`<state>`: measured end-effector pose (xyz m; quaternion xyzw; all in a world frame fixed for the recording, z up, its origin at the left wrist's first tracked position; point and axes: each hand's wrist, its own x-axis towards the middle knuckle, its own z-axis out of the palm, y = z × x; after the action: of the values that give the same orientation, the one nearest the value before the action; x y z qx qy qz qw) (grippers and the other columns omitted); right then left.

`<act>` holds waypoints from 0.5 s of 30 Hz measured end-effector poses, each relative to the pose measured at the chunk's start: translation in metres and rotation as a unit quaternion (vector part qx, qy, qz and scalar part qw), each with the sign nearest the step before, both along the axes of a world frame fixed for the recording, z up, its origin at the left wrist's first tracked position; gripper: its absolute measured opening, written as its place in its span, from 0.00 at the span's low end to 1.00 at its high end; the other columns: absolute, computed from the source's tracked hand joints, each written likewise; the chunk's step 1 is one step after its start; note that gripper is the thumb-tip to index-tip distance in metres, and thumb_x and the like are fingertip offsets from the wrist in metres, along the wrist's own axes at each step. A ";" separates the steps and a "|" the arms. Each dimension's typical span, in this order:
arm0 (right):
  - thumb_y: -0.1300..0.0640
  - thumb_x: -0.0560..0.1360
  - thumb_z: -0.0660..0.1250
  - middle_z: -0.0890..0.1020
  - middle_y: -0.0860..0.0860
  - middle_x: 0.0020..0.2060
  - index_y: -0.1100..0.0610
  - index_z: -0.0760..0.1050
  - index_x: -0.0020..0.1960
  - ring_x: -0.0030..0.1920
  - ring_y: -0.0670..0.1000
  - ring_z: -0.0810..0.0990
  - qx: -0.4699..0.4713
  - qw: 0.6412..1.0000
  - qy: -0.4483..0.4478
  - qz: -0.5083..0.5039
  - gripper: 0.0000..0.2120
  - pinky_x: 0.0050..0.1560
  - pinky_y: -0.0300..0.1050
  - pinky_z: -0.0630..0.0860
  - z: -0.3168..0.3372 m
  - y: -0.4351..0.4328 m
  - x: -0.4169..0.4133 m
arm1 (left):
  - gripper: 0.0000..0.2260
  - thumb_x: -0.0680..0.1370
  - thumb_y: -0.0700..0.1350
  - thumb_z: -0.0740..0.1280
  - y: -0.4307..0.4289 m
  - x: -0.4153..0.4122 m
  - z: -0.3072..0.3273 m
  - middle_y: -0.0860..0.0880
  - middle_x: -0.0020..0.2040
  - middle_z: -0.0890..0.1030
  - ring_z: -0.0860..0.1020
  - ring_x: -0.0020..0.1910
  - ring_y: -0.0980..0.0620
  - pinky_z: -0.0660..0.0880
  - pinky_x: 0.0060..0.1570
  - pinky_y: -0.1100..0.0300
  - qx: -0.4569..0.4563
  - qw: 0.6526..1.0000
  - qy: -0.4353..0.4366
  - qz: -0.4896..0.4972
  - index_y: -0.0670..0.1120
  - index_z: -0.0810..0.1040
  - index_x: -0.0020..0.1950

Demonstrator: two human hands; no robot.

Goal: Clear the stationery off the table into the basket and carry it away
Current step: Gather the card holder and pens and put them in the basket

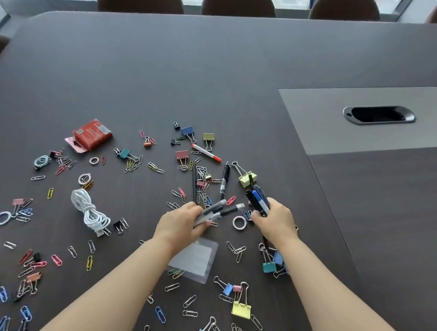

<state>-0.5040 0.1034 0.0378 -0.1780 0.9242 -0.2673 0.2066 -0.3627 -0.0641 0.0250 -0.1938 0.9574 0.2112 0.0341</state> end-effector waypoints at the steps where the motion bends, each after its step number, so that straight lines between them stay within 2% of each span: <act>1: 0.55 0.72 0.64 0.76 0.51 0.33 0.56 0.72 0.43 0.36 0.53 0.73 -0.019 1.000 -0.007 -0.014 0.04 0.33 0.44 0.68 0.002 -0.005 -0.001 | 0.12 0.78 0.55 0.60 -0.005 0.003 0.001 0.52 0.45 0.75 0.76 0.43 0.48 0.66 0.37 0.59 -0.008 1.000 -0.004 0.011 0.46 0.74 0.49; 4: 0.57 0.71 0.63 0.74 0.50 0.31 0.55 0.67 0.38 0.35 0.55 0.73 -0.040 0.998 -0.021 -0.039 0.06 0.31 0.41 0.68 0.003 -0.026 -0.007 | 0.10 0.79 0.53 0.59 -0.022 0.010 0.003 0.52 0.38 0.73 0.73 0.38 0.47 0.64 0.35 0.57 0.015 0.997 0.011 0.076 0.47 0.69 0.45; 6: 0.58 0.70 0.62 0.78 0.53 0.34 0.52 0.66 0.38 0.36 0.56 0.79 -0.054 0.997 -0.047 -0.037 0.05 0.36 0.45 0.75 0.001 -0.043 -0.009 | 0.09 0.80 0.51 0.58 -0.033 0.013 0.002 0.52 0.34 0.72 0.72 0.35 0.46 0.64 0.33 0.56 0.039 0.990 0.023 0.135 0.47 0.65 0.44; 8: 0.57 0.71 0.62 0.80 0.56 0.40 0.53 0.68 0.43 0.40 0.58 0.81 -0.036 0.998 -0.052 -0.021 0.03 0.43 0.47 0.77 -0.002 -0.061 -0.010 | 0.09 0.80 0.51 0.56 -0.042 0.013 0.000 0.52 0.32 0.72 0.74 0.34 0.44 0.65 0.32 0.56 0.043 0.985 0.015 0.167 0.47 0.65 0.44; 10: 0.51 0.73 0.64 0.78 0.56 0.42 0.56 0.70 0.47 0.45 0.58 0.78 0.008 0.999 -0.035 -0.007 0.09 0.44 0.45 0.73 -0.004 -0.078 -0.011 | 0.10 0.80 0.51 0.54 -0.047 0.012 -0.001 0.51 0.33 0.73 0.75 0.35 0.44 0.66 0.32 0.55 0.048 0.984 0.002 0.171 0.46 0.65 0.45; 12: 0.46 0.72 0.66 0.75 0.54 0.41 0.58 0.71 0.49 0.44 0.56 0.74 0.045 0.999 -0.027 -0.008 0.16 0.41 0.44 0.70 -0.004 -0.091 -0.011 | 0.10 0.81 0.51 0.53 -0.050 0.010 -0.003 0.50 0.36 0.74 0.75 0.36 0.44 0.67 0.34 0.54 0.056 0.985 -0.009 0.165 0.46 0.65 0.46; 15: 0.45 0.71 0.67 0.73 0.53 0.42 0.58 0.70 0.50 0.42 0.54 0.71 0.102 0.994 -0.030 0.000 0.17 0.40 0.43 0.69 -0.005 -0.101 -0.012 | 0.09 0.81 0.51 0.53 -0.051 0.007 -0.005 0.51 0.38 0.75 0.74 0.37 0.45 0.67 0.36 0.55 0.056 0.987 -0.019 0.153 0.47 0.66 0.51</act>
<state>-0.5164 0.0019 0.0331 -0.1480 0.9400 -0.1769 0.2512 -0.3554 -0.1146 0.0197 -0.3396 0.9025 0.2631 0.0301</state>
